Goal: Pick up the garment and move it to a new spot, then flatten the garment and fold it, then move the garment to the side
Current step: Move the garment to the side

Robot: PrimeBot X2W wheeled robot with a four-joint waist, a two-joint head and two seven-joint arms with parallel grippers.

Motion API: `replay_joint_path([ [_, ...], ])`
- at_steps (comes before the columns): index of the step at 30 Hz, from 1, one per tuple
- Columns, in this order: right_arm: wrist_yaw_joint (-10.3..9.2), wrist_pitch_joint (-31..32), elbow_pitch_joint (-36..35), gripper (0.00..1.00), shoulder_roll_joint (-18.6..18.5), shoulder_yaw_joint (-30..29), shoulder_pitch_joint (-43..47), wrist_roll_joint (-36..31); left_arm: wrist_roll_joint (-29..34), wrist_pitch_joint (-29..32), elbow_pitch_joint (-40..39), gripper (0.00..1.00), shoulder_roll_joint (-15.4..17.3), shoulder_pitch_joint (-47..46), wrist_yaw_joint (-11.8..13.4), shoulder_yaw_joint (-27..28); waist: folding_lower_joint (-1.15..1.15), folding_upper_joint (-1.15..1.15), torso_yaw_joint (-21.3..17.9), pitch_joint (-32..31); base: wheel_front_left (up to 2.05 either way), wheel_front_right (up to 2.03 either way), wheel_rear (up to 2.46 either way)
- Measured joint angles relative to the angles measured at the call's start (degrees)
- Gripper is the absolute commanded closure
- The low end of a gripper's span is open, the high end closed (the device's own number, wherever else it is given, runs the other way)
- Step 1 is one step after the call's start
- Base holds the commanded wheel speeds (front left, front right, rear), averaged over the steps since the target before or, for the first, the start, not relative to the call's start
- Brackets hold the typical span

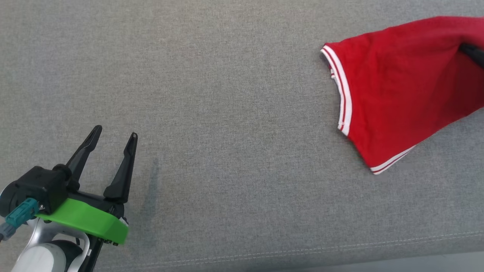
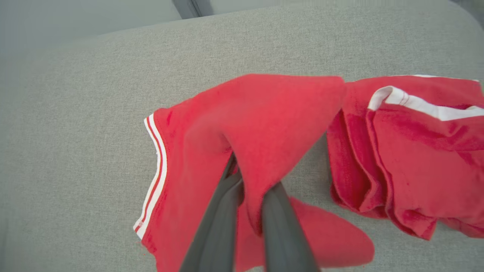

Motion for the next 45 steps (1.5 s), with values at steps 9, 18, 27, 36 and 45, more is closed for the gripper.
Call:
replay_joint_path([
  [9, -0.04, 0.0, 1.1, 1.00, -1.6, -3.1, -5.5, -1.7, 0.4, 0.7, -1.0, 0.00, 0.0, -2.7, 0.0, 0.0, 0.00, 0.00, -0.1, 4.8, 0.00, 0.00, 0.00],
  [18, -0.05, 0.3, 4.6, 1.00, -1.9, -4.6, -7.9, -2.2, 0.6, 1.1, -0.5, 0.00, 0.2, -2.8, 0.0, 1.5, 0.00, 0.00, -1.4, 7.0, 0.00, 0.00, 0.00],
  [27, -0.05, 0.2, 6.4, 1.00, -1.9, -6.0, -9.1, -2.5, 0.9, 1.3, -0.4, 0.00, 0.6, -3.6, 0.0, 1.7, 0.00, 0.00, -3.6, 7.2, 0.00, 0.00, 0.00],
  [36, -0.07, -0.4, 7.8, 1.00, -2.5, -8.3, -9.5, -3.2, 0.9, 1.9, -0.4, 0.00, 0.5, -4.8, 0.0, 0.8, 0.00, 0.00, -5.2, 7.2, 0.00, 0.00, 0.00],
  [45, -0.07, -3.0, 7.3, 1.00, -1.0, -8.0, -10.5, -3.9, 0.9, 2.2, 0.2, 0.00, -0.2, -5.9, -0.2, -0.7, 0.00, 0.00, -4.5, 7.2, 0.00, 0.00, 0.00],
])
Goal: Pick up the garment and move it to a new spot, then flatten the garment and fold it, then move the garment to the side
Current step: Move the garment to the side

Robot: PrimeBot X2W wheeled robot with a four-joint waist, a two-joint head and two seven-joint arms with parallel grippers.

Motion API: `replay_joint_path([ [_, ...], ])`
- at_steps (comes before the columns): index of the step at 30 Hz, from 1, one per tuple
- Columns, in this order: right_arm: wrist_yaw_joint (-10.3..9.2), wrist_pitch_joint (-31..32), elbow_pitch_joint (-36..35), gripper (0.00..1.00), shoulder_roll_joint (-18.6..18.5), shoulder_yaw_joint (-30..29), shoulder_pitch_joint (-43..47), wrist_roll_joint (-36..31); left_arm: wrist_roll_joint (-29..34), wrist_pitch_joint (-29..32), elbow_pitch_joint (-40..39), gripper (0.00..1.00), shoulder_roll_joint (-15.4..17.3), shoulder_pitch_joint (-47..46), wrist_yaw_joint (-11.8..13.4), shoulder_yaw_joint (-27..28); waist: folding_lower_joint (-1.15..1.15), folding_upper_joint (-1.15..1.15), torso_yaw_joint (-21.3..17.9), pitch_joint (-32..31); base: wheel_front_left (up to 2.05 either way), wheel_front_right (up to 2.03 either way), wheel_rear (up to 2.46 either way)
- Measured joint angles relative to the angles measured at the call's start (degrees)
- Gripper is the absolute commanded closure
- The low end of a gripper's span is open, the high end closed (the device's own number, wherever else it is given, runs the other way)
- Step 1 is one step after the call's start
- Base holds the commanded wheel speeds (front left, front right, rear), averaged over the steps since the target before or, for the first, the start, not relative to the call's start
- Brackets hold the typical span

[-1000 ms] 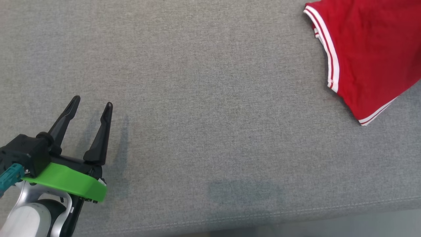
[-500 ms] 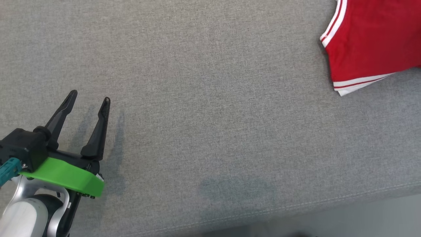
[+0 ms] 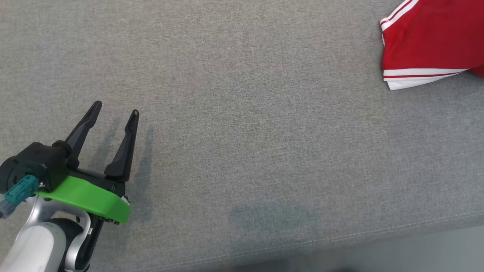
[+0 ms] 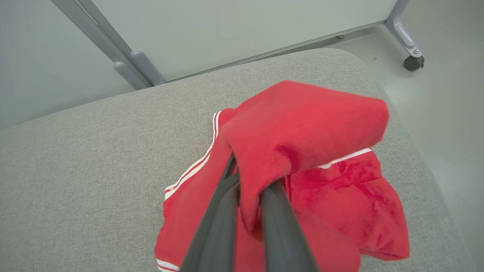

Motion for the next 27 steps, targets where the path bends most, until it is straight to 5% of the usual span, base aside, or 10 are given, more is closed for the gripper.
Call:
replay_joint_path([
  [18, 0.08, 2.7, -2.2, 1.00, 0.4, 3.9, -3.6, -1.9, -0.1, -2.1, 4.4, 0.00, -2.6, -0.8, -0.5, -0.2, 0.00, 0.00, 3.8, -3.2, 0.00, 0.00, 0.00],
  [27, 0.07, 4.5, -1.9, 1.00, 0.3, 4.3, -3.8, -1.9, -0.1, -2.5, 4.8, 0.00, -1.7, 0.2, -0.5, 0.7, 0.00, 0.00, 1.8, -4.6, 0.00, 0.00, 0.00],
])
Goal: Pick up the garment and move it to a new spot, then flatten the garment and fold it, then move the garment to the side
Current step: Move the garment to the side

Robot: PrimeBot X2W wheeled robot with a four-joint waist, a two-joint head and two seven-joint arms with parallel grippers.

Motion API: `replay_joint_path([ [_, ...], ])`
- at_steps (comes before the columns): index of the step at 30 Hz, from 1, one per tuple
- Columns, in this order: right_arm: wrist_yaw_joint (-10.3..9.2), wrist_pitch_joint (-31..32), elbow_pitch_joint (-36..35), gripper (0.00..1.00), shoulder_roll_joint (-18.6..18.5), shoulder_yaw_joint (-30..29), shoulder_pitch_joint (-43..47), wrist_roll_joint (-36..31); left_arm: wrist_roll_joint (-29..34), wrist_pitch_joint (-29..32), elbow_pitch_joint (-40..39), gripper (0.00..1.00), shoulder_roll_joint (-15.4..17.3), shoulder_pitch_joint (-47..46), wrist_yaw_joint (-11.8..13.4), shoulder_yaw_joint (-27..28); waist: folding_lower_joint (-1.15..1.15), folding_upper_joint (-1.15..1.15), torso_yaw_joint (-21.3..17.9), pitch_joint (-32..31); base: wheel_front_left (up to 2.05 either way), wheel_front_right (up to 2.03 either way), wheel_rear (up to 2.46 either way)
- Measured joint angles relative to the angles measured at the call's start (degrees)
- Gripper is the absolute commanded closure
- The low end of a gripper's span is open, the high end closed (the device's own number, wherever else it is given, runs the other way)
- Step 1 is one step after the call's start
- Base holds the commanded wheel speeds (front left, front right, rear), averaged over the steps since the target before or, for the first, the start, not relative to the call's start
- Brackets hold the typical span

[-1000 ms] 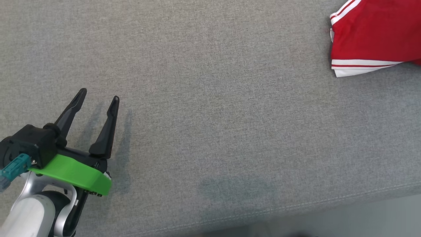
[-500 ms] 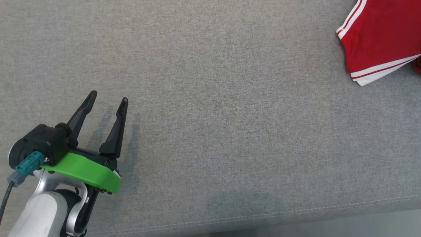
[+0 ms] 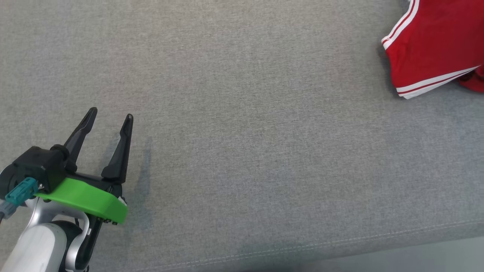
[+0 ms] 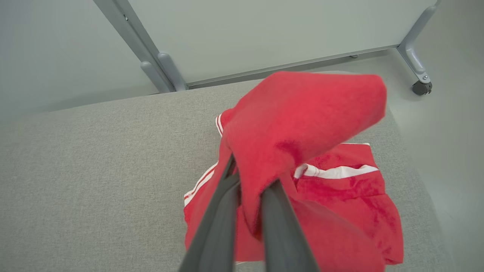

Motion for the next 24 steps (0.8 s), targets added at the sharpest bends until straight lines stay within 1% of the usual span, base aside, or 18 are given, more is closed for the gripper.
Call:
replay_joint_path([
  [9, -0.04, 1.3, 0.0, 1.00, -0.6, -1.8, 0.0, 0.4, -0.2, 0.6, -1.7, 0.00, 0.9, 0.4, 0.0, 0.1, 0.00, 0.00, -3.1, -0.4, 0.00, 0.00, 0.00],
  [15, -0.05, 1.3, 0.4, 1.00, -1.0, -4.2, 0.1, 0.7, -0.1, 2.0, -3.0, 0.00, 2.0, 0.4, 0.1, 0.2, 0.00, 0.00, -4.0, 1.0, 0.00, 0.00, 0.00],
  [19, -0.05, 1.2, 1.7, 1.00, -1.4, -6.5, 0.7, 1.2, -0.1, 3.1, -4.2, 0.00, 2.6, 0.4, 0.1, 0.5, 0.00, 0.00, -4.2, 2.4, 0.00, 0.00, 0.00],
  [24, -0.05, -0.4, 6.1, 1.00, -1.1, -10.4, 2.2, 1.1, -0.1, 4.1, -5.5, 0.00, 3.2, 0.4, 0.6, 1.0, 0.00, 0.00, -4.5, 4.7, 0.00, 0.00, 0.00],
])
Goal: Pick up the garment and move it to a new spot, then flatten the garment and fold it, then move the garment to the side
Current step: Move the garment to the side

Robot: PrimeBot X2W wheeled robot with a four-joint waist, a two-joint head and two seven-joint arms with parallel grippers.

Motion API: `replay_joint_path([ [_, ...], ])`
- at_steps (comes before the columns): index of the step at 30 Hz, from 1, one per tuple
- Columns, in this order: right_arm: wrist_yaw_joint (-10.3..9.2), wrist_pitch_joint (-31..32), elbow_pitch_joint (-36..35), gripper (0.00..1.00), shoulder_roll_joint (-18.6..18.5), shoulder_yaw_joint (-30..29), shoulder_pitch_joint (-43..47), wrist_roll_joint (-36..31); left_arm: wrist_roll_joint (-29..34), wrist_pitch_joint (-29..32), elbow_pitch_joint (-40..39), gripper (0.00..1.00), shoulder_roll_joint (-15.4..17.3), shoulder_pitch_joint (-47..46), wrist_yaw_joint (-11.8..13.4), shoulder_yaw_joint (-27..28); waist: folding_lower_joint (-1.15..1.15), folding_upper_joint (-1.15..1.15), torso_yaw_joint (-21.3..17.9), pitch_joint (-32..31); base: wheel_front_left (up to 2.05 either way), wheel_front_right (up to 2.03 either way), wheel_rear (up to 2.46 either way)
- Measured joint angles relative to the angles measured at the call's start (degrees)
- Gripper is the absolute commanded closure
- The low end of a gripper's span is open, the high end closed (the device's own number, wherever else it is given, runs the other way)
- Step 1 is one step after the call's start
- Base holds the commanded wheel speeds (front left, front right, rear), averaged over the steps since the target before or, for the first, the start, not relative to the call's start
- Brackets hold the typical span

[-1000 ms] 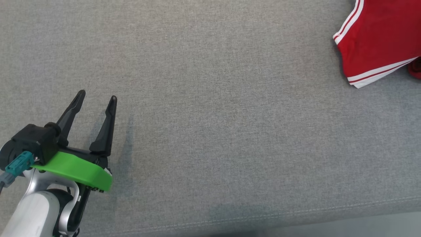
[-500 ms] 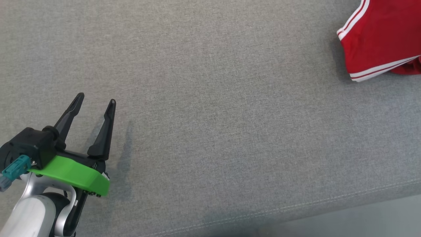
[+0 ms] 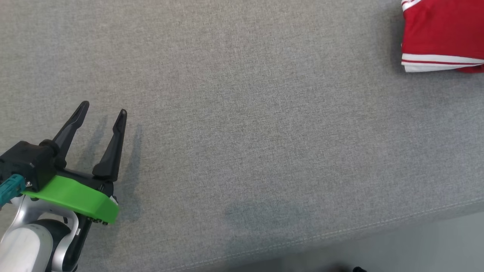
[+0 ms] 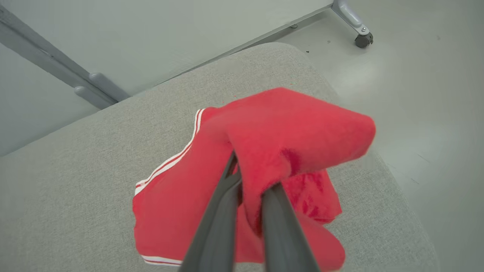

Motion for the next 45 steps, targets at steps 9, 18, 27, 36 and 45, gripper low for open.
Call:
replay_joint_path([
  [9, -0.01, -7.2, 9.6, 0.00, 4.0, -5.2, 5.4, -3.0, 0.3, 1.0, -0.7, 0.00, 0.7, -0.2, 0.0, 0.4, 0.00, 0.00, -0.7, 3.2, 0.00, 0.00, 0.00],
  [18, -0.02, -12.3, 10.7, 0.00, 9.7, -4.2, 7.2, -3.6, 0.6, 1.3, -0.4, 0.00, 0.7, -0.3, 0.2, 0.3, 0.00, 0.00, -1.4, 3.0, 0.00, 0.00, 0.00],
  [27, 0.70, -15.3, 11.5, 0.00, 9.8, -2.4, 12.5, -4.6, 0.6, 1.2, 0.9, 0.00, 0.3, -0.3, 0.2, -0.2, 0.00, 0.00, -2.1, 0.8, 0.00, 0.00, 0.00],
  [36, 2.78, -18.2, 11.6, 0.00, 9.8, -1.3, 14.7, -5.2, 0.5, 1.1, 1.4, 0.00, -0.5, -0.2, 0.2, -0.9, 0.00, 0.00, -2.5, -1.5, 0.00, 0.00, 0.00],
  [45, 4.11, -21.4, 12.4, 0.00, 11.3, 0.2, 16.7, -6.5, 0.5, 1.1, 1.4, 0.00, -0.7, -0.2, 0.2, -1.3, 0.00, 0.00, -1.9, -2.7, 0.00, 0.00, 0.00],
])
